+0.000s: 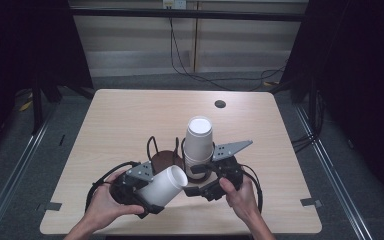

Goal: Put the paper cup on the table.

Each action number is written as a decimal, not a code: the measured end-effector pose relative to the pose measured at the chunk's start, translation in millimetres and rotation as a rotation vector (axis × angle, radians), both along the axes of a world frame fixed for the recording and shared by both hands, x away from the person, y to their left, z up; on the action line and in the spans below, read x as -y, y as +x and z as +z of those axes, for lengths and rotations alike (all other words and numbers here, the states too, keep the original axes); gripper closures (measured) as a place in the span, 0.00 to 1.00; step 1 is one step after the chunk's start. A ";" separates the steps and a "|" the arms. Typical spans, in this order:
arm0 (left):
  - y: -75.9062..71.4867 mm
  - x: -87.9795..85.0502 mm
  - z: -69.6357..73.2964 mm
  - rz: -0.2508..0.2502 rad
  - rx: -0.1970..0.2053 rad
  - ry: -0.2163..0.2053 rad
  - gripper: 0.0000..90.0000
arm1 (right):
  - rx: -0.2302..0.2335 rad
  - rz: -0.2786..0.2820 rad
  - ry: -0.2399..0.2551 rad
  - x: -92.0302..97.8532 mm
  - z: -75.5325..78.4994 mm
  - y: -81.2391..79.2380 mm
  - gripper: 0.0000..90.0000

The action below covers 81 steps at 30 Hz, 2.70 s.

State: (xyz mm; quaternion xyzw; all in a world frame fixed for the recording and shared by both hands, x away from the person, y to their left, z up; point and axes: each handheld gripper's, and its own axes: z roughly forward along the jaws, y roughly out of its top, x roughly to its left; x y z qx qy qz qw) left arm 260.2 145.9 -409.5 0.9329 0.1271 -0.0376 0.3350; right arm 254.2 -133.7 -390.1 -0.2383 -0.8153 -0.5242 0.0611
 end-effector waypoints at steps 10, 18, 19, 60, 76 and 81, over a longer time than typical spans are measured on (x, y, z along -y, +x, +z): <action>-0.5 2.5 3.6 -0.016 0.008 0.073 0.18 | 0.004 0.056 -0.101 -3.5 -1.0 0.3 0.25; 7.9 10.6 19.6 -0.065 0.029 0.159 0.18 | -0.023 0.102 -0.167 -7.4 1.8 2.5 0.22; 7.8 12.4 20.1 -0.076 0.024 0.166 0.18 | -0.028 0.103 -0.175 -7.1 2.4 2.9 0.21; -14.5 47.6 -9.0 -0.238 0.054 0.373 0.17 | -0.197 0.296 -0.363 -47.0 -29.8 2.3 0.21; -15.9 50.7 -13.2 -0.263 0.051 0.382 0.16 | -0.174 0.309 -0.406 -52.5 -32.5 1.0 0.29; -15.1 49.0 -14.0 -0.271 0.068 0.371 0.14 | -0.175 0.303 -0.429 -54.2 -33.0 0.4 0.29</action>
